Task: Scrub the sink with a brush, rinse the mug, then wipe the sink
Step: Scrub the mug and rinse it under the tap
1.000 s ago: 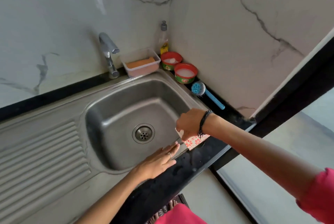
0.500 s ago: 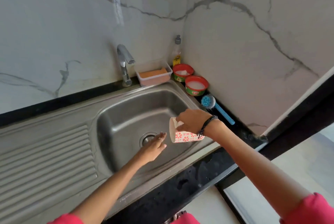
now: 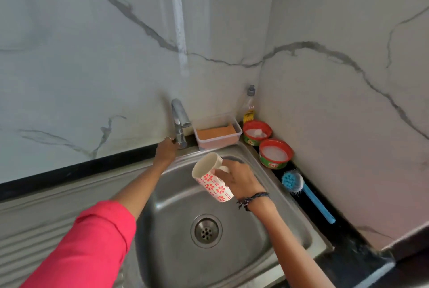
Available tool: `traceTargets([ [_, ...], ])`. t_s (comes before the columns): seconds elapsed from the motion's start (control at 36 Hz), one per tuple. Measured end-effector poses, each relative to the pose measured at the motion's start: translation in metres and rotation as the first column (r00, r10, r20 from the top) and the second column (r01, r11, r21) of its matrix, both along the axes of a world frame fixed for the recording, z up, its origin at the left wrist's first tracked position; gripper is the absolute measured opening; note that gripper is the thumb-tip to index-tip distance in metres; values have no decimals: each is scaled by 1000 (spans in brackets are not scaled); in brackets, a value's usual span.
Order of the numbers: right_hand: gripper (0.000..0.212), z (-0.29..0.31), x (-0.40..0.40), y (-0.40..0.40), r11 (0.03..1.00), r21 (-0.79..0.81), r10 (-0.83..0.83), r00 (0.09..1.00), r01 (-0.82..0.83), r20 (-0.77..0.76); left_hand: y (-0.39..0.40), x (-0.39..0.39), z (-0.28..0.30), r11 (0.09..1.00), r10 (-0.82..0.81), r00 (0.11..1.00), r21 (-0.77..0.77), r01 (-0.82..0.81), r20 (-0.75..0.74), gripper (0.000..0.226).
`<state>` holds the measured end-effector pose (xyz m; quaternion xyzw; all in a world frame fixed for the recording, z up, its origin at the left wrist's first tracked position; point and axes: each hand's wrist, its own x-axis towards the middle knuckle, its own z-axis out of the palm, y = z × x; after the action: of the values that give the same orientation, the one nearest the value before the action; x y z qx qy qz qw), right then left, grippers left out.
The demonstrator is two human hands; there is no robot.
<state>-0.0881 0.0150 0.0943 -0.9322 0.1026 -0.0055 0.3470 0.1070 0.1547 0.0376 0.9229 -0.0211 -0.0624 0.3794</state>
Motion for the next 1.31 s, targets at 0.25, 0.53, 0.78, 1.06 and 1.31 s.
traceTargets([
  [0.25, 26, -15, 52, 17, 928, 347, -171, 982, 133, 82, -26, 43, 3, 994, -27, 999, 107, 23, 34, 33],
  [0.53, 31, -41, 81, 21, 784, 581, -307, 950, 217, 59, 2, 74, -31, 757, 160, 855, -495, -428, -494, 16],
  [0.78, 20, -69, 93, 35, 669, 702, -372, 928, 245, 31, 6, 70, -55, 594, 60, 830, -648, -477, -555, 7],
  [1.06, 28, -94, 97, 45, 628, 735, -414, 910, 256, 37, 5, 84, -80, 522, 68, 785, -649, -554, -616, 15],
  [1.31, 27, -117, 102, 44, 631, 719, -444, 896, 291, 28, 2, 83, -76, 485, 82, 768, -648, -587, -635, 12],
])
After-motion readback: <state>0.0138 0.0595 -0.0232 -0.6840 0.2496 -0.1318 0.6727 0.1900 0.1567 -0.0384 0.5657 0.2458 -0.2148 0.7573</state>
